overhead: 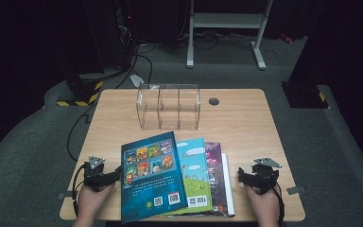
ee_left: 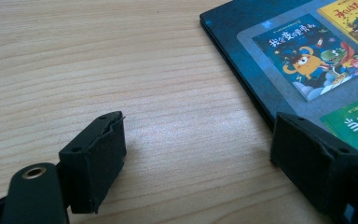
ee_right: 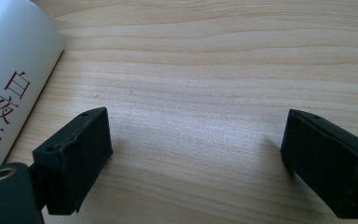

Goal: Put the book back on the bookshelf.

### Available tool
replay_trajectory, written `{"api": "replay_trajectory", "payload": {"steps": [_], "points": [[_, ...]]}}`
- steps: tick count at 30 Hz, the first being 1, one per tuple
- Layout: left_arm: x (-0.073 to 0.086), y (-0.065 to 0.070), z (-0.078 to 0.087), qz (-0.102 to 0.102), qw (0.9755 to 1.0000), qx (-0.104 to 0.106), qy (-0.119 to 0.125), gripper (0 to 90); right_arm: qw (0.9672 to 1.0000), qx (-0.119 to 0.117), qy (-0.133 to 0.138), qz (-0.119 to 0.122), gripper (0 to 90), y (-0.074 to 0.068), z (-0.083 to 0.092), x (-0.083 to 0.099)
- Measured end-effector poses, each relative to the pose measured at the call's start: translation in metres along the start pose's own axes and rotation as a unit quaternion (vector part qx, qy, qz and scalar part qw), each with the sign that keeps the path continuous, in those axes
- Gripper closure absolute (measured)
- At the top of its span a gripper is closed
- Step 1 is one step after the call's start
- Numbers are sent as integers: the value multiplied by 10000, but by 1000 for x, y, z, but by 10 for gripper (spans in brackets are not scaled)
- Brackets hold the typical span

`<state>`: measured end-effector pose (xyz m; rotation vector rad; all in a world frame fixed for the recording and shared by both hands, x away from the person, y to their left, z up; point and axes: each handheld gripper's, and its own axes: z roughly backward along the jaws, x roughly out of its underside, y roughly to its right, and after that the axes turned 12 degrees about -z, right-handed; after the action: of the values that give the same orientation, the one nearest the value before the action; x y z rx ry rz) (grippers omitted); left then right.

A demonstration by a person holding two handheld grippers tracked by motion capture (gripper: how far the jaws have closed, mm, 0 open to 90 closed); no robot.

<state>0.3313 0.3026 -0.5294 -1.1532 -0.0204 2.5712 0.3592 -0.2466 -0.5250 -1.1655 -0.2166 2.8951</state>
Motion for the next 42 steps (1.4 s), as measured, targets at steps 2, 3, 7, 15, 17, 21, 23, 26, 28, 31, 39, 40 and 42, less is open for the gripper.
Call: {"api": "replay_trajectory", "payload": {"steps": [2, 3, 7, 15, 17, 21, 23, 26, 28, 31, 39, 40, 42], "points": [[0, 0, 0, 36, 10000, 2, 28, 182, 10000, -45, -13, 32, 83, 0, 0, 0], [0, 0, 0, 39, 10000, 9, 30, 182, 9999, -72, -26, 67, 83, 0, -1, -1], [0, 0, 0, 44, 10000, -2, 29, 185, 10000, -74, -30, 57, 79, -1, -2, -2], [-1, -1, -1, 39, 10000, 10, 32, 191, 9999, -130, -32, 94, 82, -1, -2, -2], [0, -1, 0, 60, 10000, 28, 50, 190, 9999, -123, -40, 109, 82, -1, -1, -1], [0, 0, 0, 13, 10000, -21, 11, 196, 9998, -121, -30, 137, 84, -1, -2, -2], [0, 1, 0, 26, 10000, -26, 22, 197, 9999, -112, -25, 123, 91, -1, -2, -2], [0, 3, 0, 13, 9999, -100, -8, 197, 9998, -129, 1, 118, 110, 1, -2, -2], [0, 3, 0, -4, 9999, -107, -16, 205, 9999, -121, 0, 121, 112, 1, -1, -2], [0, 3, 0, -19, 10000, -85, -1, 205, 9997, -143, 0, 177, 116, 0, -2, -2], [0, 2, 0, -14, 10000, -54, -5, 205, 9996, -207, 53, 193, 135, 2, 3, -2], [-1, 2, 0, -21, 10000, -54, -8, 204, 9995, -247, 93, 144, 137, 3, 6, -2], [-1, 2, 0, -27, 10000, -48, -14, 203, 9994, -256, 139, 171, 137, 3, 10, -2]]}}
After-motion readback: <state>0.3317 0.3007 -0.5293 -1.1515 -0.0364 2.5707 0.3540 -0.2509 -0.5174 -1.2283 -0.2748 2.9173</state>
